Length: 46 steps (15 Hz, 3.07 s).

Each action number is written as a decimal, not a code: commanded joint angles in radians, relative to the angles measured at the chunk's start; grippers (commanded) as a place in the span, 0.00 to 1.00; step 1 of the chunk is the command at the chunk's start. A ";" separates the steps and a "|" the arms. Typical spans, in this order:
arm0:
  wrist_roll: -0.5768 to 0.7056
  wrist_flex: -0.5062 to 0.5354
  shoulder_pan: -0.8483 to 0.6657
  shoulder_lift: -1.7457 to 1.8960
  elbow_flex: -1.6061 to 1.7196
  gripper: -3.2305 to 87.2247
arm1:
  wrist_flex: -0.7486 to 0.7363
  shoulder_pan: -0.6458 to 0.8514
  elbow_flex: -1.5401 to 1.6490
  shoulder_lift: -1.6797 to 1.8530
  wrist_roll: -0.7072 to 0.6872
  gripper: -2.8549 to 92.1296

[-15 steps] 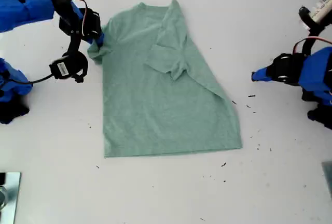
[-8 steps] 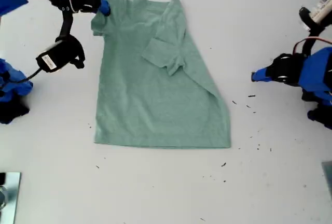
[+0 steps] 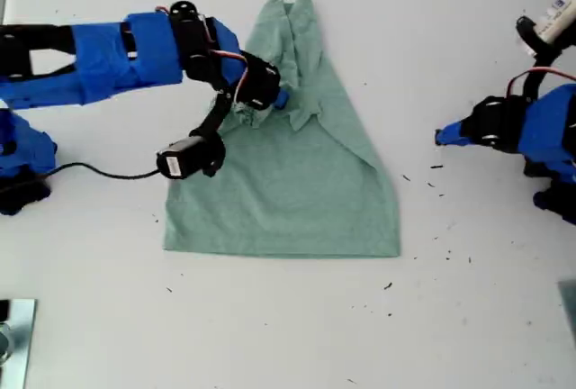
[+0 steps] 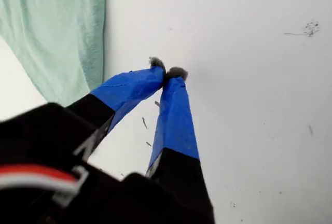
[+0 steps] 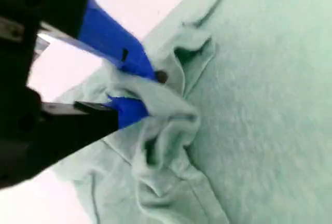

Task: Fold t shirt

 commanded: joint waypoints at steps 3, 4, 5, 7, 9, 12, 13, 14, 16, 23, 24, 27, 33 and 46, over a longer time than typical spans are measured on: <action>-0.041 0.284 -0.150 0.330 -0.133 0.24 | 0.009 -0.017 0.032 0.014 0.012 0.05; -0.051 0.368 -0.195 0.469 -0.121 0.23 | 0.009 -0.017 0.032 0.014 0.012 0.05; -0.044 0.388 -0.216 0.617 -0.006 0.17 | 0.009 -0.017 0.029 0.014 0.009 0.05; -0.104 0.199 -0.235 0.976 0.569 0.05 | 0.014 -0.020 0.025 0.014 0.002 0.05; -0.202 0.009 -0.209 1.275 1.135 0.03 | 0.028 -0.026 0.015 0.014 -0.014 0.05; -0.449 -0.138 -0.051 1.601 1.614 0.03 | 0.074 -0.080 -0.064 0.009 -0.040 0.05; -0.534 -0.092 -0.009 1.763 1.703 0.03 | 0.126 -0.095 -0.155 -0.023 -0.048 0.05; -0.574 -0.095 0.055 1.914 1.773 0.03 | 0.124 -0.118 -0.258 -0.123 -0.057 0.05; -0.588 -0.087 0.078 2.016 1.819 0.03 | 0.178 -0.163 -0.551 -0.457 -0.084 0.05; -0.588 -0.086 0.091 2.023 1.818 0.03 | 0.402 -0.529 -1.513 -1.411 -0.071 0.41; -0.588 -0.084 0.091 2.025 1.818 0.03 | 0.374 -0.531 -1.436 -1.420 -0.051 0.40; -0.588 -0.083 0.097 2.029 1.818 0.03 | 0.206 -0.528 -1.154 -1.433 -0.003 0.39; -0.584 -0.084 0.101 2.029 1.819 0.03 | -0.287 -0.526 -0.781 -1.509 0.054 0.37; -0.574 -0.081 0.089 2.063 1.824 0.03 | 0.187 -0.574 -1.123 -1.359 0.077 0.03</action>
